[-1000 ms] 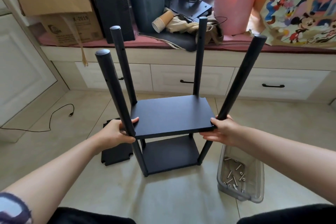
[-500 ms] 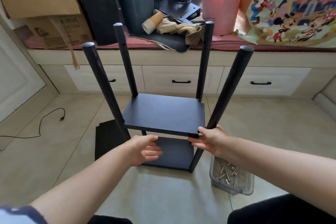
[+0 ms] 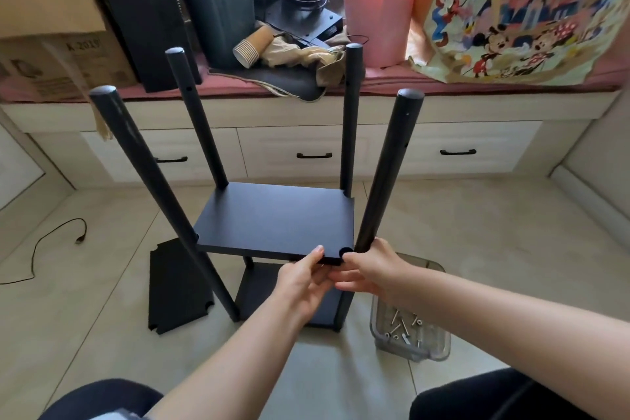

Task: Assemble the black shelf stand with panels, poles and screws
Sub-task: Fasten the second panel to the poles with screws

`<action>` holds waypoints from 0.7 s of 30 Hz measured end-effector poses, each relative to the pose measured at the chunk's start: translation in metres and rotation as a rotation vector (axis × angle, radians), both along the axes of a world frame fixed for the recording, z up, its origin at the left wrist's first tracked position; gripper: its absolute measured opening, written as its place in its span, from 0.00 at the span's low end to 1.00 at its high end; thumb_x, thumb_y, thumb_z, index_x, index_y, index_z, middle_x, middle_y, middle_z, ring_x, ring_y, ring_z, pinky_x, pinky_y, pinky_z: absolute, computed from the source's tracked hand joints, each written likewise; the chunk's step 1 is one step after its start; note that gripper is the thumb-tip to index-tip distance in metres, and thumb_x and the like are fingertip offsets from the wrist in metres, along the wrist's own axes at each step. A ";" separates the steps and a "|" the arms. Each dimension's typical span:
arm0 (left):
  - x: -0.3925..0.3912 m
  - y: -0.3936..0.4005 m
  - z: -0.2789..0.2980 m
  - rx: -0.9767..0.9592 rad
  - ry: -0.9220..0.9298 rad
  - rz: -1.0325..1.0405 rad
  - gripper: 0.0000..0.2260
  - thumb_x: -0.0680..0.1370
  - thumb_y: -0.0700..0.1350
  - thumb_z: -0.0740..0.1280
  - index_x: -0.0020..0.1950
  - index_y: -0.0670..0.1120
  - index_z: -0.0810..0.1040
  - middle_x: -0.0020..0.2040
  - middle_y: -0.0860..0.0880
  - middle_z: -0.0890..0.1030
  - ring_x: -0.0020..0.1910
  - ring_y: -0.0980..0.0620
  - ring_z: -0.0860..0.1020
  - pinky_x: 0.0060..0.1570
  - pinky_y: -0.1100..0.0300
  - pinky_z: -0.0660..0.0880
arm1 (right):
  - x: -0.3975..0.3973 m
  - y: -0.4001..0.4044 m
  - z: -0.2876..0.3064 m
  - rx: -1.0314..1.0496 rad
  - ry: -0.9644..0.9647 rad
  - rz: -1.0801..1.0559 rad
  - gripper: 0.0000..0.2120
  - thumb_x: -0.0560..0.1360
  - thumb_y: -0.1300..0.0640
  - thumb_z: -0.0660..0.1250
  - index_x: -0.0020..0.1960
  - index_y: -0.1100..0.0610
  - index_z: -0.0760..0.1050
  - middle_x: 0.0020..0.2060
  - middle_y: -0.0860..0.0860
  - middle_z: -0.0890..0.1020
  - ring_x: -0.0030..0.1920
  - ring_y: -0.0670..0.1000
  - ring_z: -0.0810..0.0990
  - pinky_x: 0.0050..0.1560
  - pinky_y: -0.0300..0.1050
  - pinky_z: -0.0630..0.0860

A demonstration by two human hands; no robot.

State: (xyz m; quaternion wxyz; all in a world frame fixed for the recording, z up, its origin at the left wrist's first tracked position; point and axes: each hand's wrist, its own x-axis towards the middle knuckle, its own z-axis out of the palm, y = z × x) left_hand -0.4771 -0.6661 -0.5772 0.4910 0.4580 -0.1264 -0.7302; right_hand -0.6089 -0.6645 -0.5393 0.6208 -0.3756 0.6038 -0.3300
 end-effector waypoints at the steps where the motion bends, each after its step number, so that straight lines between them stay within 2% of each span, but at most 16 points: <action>1: 0.000 0.000 0.001 -0.002 -0.005 -0.010 0.07 0.81 0.37 0.65 0.52 0.33 0.80 0.45 0.37 0.85 0.40 0.42 0.86 0.36 0.53 0.83 | -0.004 0.001 0.002 -0.024 0.067 0.038 0.11 0.79 0.67 0.57 0.55 0.59 0.76 0.45 0.61 0.85 0.43 0.57 0.87 0.43 0.50 0.84; 4: 0.003 0.001 0.002 0.000 -0.030 0.004 0.07 0.81 0.37 0.66 0.52 0.34 0.80 0.45 0.38 0.85 0.40 0.43 0.86 0.41 0.52 0.83 | -0.016 0.002 0.006 -0.082 0.253 0.103 0.10 0.79 0.68 0.57 0.56 0.63 0.75 0.43 0.62 0.84 0.42 0.57 0.87 0.44 0.53 0.84; 6: 0.006 0.001 0.004 -0.007 -0.023 0.005 0.06 0.81 0.36 0.65 0.51 0.33 0.80 0.43 0.38 0.85 0.39 0.44 0.86 0.38 0.54 0.84 | -0.022 0.004 0.009 -0.128 0.367 0.156 0.07 0.80 0.65 0.62 0.56 0.64 0.76 0.42 0.61 0.84 0.41 0.56 0.87 0.40 0.50 0.84; 9: 0.009 0.003 0.005 -0.012 -0.035 -0.008 0.06 0.81 0.36 0.65 0.50 0.34 0.79 0.42 0.39 0.86 0.38 0.44 0.86 0.40 0.53 0.84 | -0.027 0.010 0.015 -0.227 0.543 0.279 0.06 0.79 0.61 0.67 0.52 0.62 0.80 0.41 0.59 0.85 0.42 0.55 0.86 0.39 0.47 0.84; 12: 0.011 0.005 0.002 -0.003 -0.060 -0.005 0.05 0.81 0.36 0.66 0.52 0.35 0.79 0.42 0.40 0.86 0.43 0.43 0.85 0.46 0.51 0.80 | -0.028 0.012 0.021 -0.346 0.699 0.362 0.07 0.78 0.60 0.67 0.48 0.62 0.82 0.39 0.58 0.85 0.40 0.55 0.85 0.40 0.46 0.83; 14: 0.013 0.006 0.000 -0.005 -0.056 0.009 0.05 0.81 0.36 0.66 0.53 0.36 0.79 0.43 0.39 0.86 0.46 0.43 0.84 0.49 0.51 0.79 | -0.029 0.012 0.026 -0.394 0.763 0.409 0.07 0.78 0.61 0.66 0.47 0.63 0.82 0.38 0.56 0.85 0.37 0.51 0.84 0.38 0.39 0.81; 16: 0.014 0.007 -0.001 -0.013 -0.050 0.014 0.05 0.81 0.36 0.66 0.54 0.36 0.79 0.44 0.39 0.86 0.45 0.43 0.85 0.49 0.51 0.79 | -0.029 0.013 0.031 -0.433 0.814 0.469 0.08 0.79 0.61 0.66 0.45 0.61 0.82 0.38 0.54 0.85 0.34 0.45 0.80 0.32 0.30 0.73; 18: 0.016 0.008 -0.002 -0.016 -0.048 0.020 0.07 0.81 0.37 0.66 0.56 0.36 0.79 0.45 0.39 0.86 0.43 0.44 0.86 0.47 0.51 0.80 | -0.029 0.013 0.033 -0.452 0.824 0.505 0.08 0.79 0.60 0.66 0.42 0.57 0.80 0.36 0.52 0.84 0.32 0.43 0.80 0.30 0.28 0.68; 21: 0.017 0.008 -0.004 -0.017 -0.057 0.032 0.10 0.81 0.37 0.66 0.61 0.34 0.77 0.47 0.39 0.85 0.42 0.44 0.86 0.42 0.53 0.84 | -0.028 0.010 0.031 -0.487 0.822 0.533 0.11 0.79 0.61 0.66 0.38 0.53 0.77 0.35 0.51 0.84 0.35 0.45 0.84 0.34 0.30 0.71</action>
